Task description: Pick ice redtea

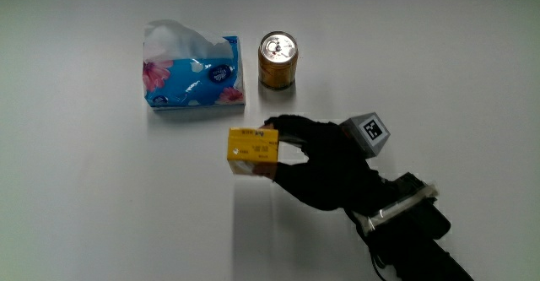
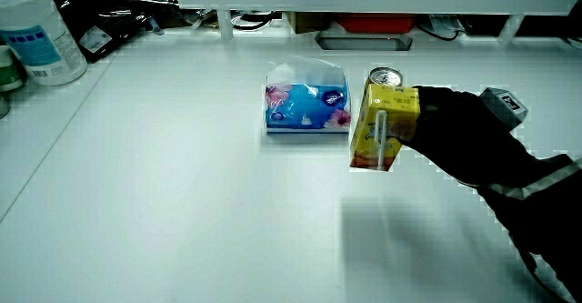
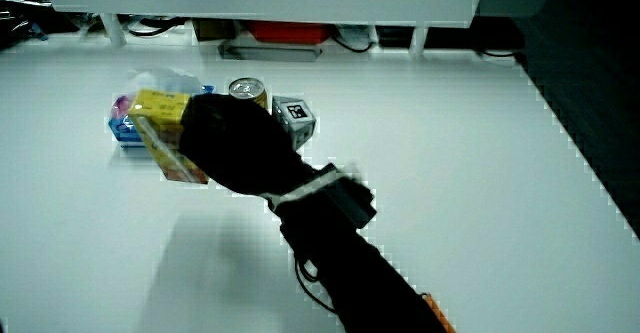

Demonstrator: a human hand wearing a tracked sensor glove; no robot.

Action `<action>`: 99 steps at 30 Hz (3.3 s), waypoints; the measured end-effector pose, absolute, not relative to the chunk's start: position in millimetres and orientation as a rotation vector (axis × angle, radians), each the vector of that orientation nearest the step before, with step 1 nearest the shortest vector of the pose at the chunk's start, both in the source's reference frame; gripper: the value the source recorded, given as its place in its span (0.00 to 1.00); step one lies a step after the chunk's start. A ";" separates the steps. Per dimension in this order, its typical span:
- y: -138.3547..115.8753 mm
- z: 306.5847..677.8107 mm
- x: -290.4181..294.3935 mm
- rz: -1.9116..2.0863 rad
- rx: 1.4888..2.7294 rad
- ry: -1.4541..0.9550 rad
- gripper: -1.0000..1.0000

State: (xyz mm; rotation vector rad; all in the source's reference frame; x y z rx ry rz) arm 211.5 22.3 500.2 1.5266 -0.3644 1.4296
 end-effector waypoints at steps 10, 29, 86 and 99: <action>32.1 515.6 167.7 1.416 1.471 -0.426 0.50; 42.8 534.1 115.8 1.442 1.366 -0.510 0.50; -1.6 492.6 128.8 1.994 1.580 -0.500 1.00; -33.6 503.2 105.8 2.065 1.619 -0.396 1.00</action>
